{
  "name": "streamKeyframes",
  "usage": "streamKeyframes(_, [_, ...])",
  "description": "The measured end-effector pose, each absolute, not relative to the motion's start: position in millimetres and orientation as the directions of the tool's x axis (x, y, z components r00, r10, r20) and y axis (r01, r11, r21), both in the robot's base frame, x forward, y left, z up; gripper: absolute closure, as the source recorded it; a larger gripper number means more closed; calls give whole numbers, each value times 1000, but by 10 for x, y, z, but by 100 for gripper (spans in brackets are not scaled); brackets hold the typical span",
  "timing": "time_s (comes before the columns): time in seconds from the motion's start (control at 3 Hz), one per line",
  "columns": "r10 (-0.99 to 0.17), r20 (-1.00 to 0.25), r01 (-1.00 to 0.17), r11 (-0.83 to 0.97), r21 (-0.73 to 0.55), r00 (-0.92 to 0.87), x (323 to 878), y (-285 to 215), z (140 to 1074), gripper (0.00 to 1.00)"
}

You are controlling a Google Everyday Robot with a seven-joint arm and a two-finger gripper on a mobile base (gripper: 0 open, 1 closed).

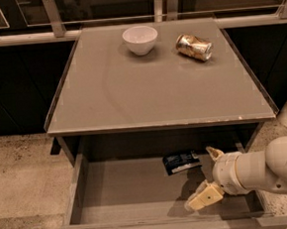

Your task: Pick rxbar blueberry from top drawer and place on counter

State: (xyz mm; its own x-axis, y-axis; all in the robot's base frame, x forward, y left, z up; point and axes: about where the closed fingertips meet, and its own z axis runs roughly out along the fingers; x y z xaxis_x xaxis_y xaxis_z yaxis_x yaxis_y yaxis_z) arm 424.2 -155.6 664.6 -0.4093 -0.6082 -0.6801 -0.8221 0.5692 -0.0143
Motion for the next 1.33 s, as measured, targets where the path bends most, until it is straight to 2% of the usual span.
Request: streamKeyframes(1.33, [-559,-702,-745,664,-59,-442,4726,-1576,6443,0])
